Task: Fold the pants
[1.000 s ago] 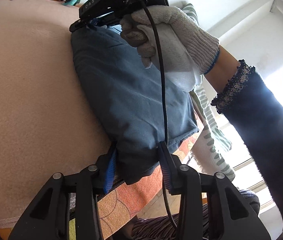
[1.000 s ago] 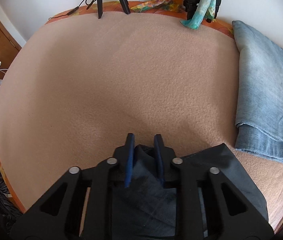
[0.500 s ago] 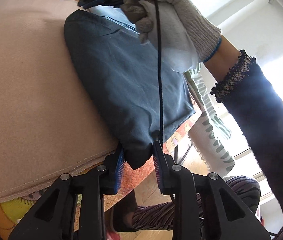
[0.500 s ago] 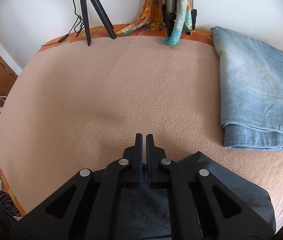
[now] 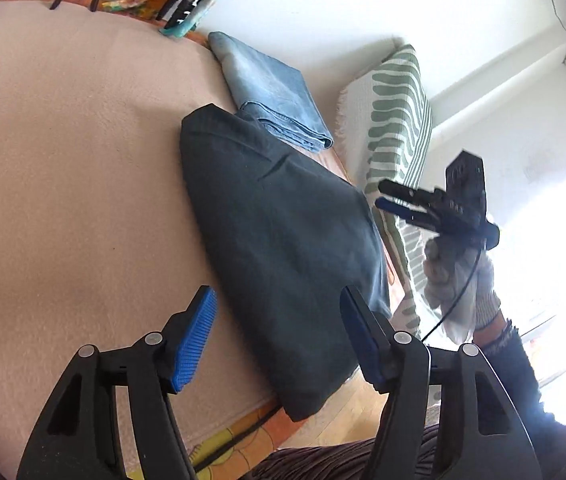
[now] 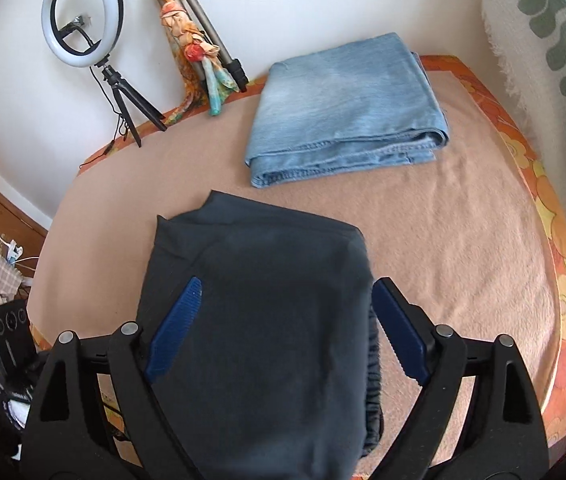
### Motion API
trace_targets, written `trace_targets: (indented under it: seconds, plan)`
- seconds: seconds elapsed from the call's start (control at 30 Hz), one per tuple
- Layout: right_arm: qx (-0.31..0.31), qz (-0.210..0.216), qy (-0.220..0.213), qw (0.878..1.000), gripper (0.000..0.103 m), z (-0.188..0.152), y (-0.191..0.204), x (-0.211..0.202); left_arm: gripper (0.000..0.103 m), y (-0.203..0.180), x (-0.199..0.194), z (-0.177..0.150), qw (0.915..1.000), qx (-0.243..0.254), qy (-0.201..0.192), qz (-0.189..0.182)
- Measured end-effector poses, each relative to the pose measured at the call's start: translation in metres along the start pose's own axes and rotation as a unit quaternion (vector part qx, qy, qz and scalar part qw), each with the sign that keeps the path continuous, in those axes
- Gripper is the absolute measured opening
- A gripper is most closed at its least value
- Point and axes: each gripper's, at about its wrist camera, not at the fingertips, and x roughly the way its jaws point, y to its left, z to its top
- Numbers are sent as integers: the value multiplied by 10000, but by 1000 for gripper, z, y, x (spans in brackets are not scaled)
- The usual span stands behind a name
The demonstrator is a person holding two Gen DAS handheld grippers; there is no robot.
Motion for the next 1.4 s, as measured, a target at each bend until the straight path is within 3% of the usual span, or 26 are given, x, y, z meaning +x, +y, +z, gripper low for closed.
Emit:
trace_targets:
  seconds: [0.23,0.37,0.67,0.77,0.87,1.0,1.1,1.23,1.4]
  plan:
    - [803,696,230,9941,90,-47,-62,11,66,16,40,25,9983,-433,388,63]
    - [857,1272,302,9877,90,-55,-70,24,66,23,50,32,9976,-583,368,5]
    - [1011,1961,344,9748,89,-61,-79,40,66,18,67,41,9980,-440,437,-145]
    - [1089,2158,299,9699,83,-67,-78,43,66,14,72,43,9984,-347,410,-159]
    - [1056,2076,127,9724,79,-71,-69,43,66,8,77,44,9988,-219,404,-172]
    - [1152,1950,151,9739,53,-73,-67,45,63,2,83,43,9988,-120,427,-225]
    - [1118,1883,4,9757,35,-73,-61,36,43,5,88,43,9985,-288,386,-271]
    - [970,1559,-75,9830,28,-69,-43,24,16,5,86,41,9988,-329,232,-282]
    - [626,1124,-169,9915,23,-61,-16,7,10,-12,74,44,9993,32,113,-348]
